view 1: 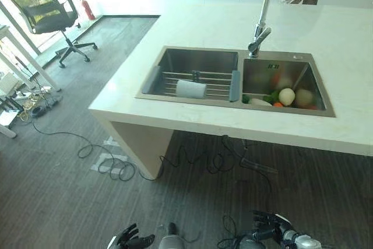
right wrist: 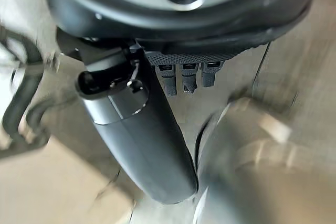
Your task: Place the dishes in the dishwasher.
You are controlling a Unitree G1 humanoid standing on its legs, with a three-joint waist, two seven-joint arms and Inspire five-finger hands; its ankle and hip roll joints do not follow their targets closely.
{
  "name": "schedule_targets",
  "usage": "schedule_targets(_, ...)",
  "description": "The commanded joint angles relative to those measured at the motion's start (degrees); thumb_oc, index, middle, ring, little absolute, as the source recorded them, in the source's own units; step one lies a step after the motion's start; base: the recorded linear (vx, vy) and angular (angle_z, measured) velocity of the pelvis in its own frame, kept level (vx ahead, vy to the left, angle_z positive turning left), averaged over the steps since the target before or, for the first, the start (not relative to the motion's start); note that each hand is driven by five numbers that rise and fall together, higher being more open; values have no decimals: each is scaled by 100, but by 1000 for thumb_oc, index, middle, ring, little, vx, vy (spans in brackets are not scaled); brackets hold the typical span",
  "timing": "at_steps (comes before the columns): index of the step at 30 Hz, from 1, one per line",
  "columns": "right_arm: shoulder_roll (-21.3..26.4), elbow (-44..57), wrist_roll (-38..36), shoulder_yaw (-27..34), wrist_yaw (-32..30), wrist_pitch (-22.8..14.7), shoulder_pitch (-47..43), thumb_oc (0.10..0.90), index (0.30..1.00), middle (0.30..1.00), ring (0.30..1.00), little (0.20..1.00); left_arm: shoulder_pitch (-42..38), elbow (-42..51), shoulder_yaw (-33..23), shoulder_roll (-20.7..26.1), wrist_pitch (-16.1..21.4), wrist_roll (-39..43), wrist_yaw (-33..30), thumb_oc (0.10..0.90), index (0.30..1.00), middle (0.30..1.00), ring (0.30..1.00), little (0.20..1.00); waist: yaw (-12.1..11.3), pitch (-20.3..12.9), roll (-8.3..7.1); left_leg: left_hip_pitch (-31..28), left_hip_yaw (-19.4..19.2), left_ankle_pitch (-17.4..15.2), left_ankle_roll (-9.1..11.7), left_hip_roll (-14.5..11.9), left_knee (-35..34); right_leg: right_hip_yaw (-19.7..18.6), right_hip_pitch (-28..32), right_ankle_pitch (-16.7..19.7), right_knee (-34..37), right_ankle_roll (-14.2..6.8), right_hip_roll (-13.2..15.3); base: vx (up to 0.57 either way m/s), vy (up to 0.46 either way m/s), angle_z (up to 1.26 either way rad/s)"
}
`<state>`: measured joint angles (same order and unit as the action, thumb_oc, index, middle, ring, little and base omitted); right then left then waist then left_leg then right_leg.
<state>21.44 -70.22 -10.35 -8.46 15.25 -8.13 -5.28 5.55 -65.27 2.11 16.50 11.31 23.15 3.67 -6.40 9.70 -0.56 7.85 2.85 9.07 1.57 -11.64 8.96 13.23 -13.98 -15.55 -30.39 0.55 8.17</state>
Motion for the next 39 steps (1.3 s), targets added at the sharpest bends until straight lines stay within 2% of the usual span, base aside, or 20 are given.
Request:
schedule_targets(1,155,40,-373,164,-82,-136,-139,800,900,900,900,900,-472,378,-99,218,352,242,-105,800,900,900,900,900,31,318,-165,-286,-293,-1598,99,834,863,-254,918,556,1320,-666,331,108,-115,29)
schedule_targets(3,168,-37,-365,259,-90,-159,-71,800,900,900,900,900,-438,366,-132,153,319,311,-156,800,900,900,900,900,28,314,-50,-167,-134,-1839,23,1019,822,-250,906,534,1320,-679,216,117,50,17)
schedule_targets(4,172,-56,-385,291,-88,-139,-64,800,900,900,900,900,-421,356,-156,139,290,345,-180,800,900,900,900,900,47,292,44,-70,-26,-1895,22,1014,822,-251,901,514,1320,-678,119,134,132,-3)
schedule_targets(7,174,-109,-581,371,-172,-49,-14,800,900,900,900,900,-443,203,-221,107,232,406,-209,800,900,900,900,900,123,229,289,385,44,-1702,270,827,822,-159,984,389,1320,-669,-91,154,186,-10)
schedule_targets(10,141,-155,-686,486,-242,21,41,800,900,900,900,900,-520,19,-322,44,199,522,-213,800,900,900,900,900,143,192,354,599,-3,-1584,359,741,822,-131,1117,259,1320,-691,-54,184,242,12)
schedule_targets(14,18,-239,-789,635,-312,44,173,800,900,900,900,900,-603,-295,-454,11,163,583,-162,800,900,900,900,900,230,80,313,376,-66,-1819,239,802,822,-71,1146,296,1320,-767,145,189,308,-15)
schedule_targets(15,-47,-290,-817,728,-303,49,243,800,900,900,900,900,-590,-449,-532,25,274,615,-115,800,900,900,900,900,233,33,272,124,19,-2015,108,977,822,-155,1191,363,1320,-849,286,264,400,-18)
schedule_targets(19,-82,-342,-944,866,-262,78,291,800,900,900,900,900,-563,-543,-583,103,285,570,-28,800,900,900,900,900,229,5,252,-42,0,-2161,-121,1125,822,-278,1385,370,1320,-888,335,163,248,-27)
schedule_targets(21,-114,-340,-998,925,-259,38,301,800,900,900,900,900,-560,-565,-557,148,245,544,0,800,900,900,900,900,267,10,257,-134,-5,-2240,-307,1243,822,-335,1527,618,1320,-923,316,160,253,-12)
schedule_targets(22,-128,-326,-1014,940,-259,23,294,800,900,900,900,900,-552,-573,-549,170,237,534,19,800,900,900,900,900,308,21,284,-186,23,-2278,-412,1298,822,-352,1568,937,1320,-944,290,174,322,-9)
schedule_targets(23,-134,-267,-1044,961,-256,-3,309,800,900,900,900,900,-547,-576,-525,204,209,554,34,800,900,900,900,900,384,61,348,-254,75,-2345,-559,1382,822,-414,1409,1314,954,-925,270,194,389,0)
schedule_targets(24,-137,-231,-991,980,-224,13,323,800,900,900,900,900,-498,-571,-541,238,182,605,41,800,900,900,900,900,401,120,380,-327,30,-2394,-664,1477,822,-354,1026,1491,265,-879,264,152,321,7)
schedule_targets(26,-139,-227,-967,972,-213,45,315,800,900,900,900,900,-473,-567,-555,238,180,640,34,800,900,900,900,900,392,146,376,-363,-4,-2412,-681,1504,822,-312,912,1533,164,-864,265,88,111,9)
schedule_targets(28,-143,-275,-904,942,-180,85,273,800,900,900,900,900,-433,-588,-612,208,235,677,27,800,900,900,900,900,397,191,319,-456,-95,-2494,-680,1556,822,-159,712,1587,522,-866,150,117,-22,-12)
schedule_targets(29,-140,-348,-914,908,-164,79,236,800,900,900,900,900,-432,-593,-642,192,289,675,30,800,900,900,900,900,426,224,249,-517,-109,-2560,-654,1587,822,-97,624,1605,1139,-900,19,116,-110,-37)
schedule_targets(30,-151,-386,-917,907,-166,75,225,800,900,900,900,900,-415,-583,-633,179,334,708,15,800,900,900,900,900,465,267,212,-596,-38,-2629,-664,1625,822,-196,455,1686,1320,-940,-49,128,-137,-34)
schedule_targets(34,-113,-457,-1064,940,-203,215,195,800,900,900,900,900,-432,-537,-647,153,274,862,-87,800,900,900,900,900,404,215,67,-634,-103,-2662,-562,1661,822,-250,363,1184,1320,-949,48,99,-132,4)
schedule_targets(39,-31,-404,-1081,1040,-196,335,213,800,900,900,900,900,-364,-489,-689,95,116,887,-260,800,900,900,900,900,314,37,15,-583,-272,-2653,-385,1539,822,-185,602,791,1320,-873,92,124,-107,0)
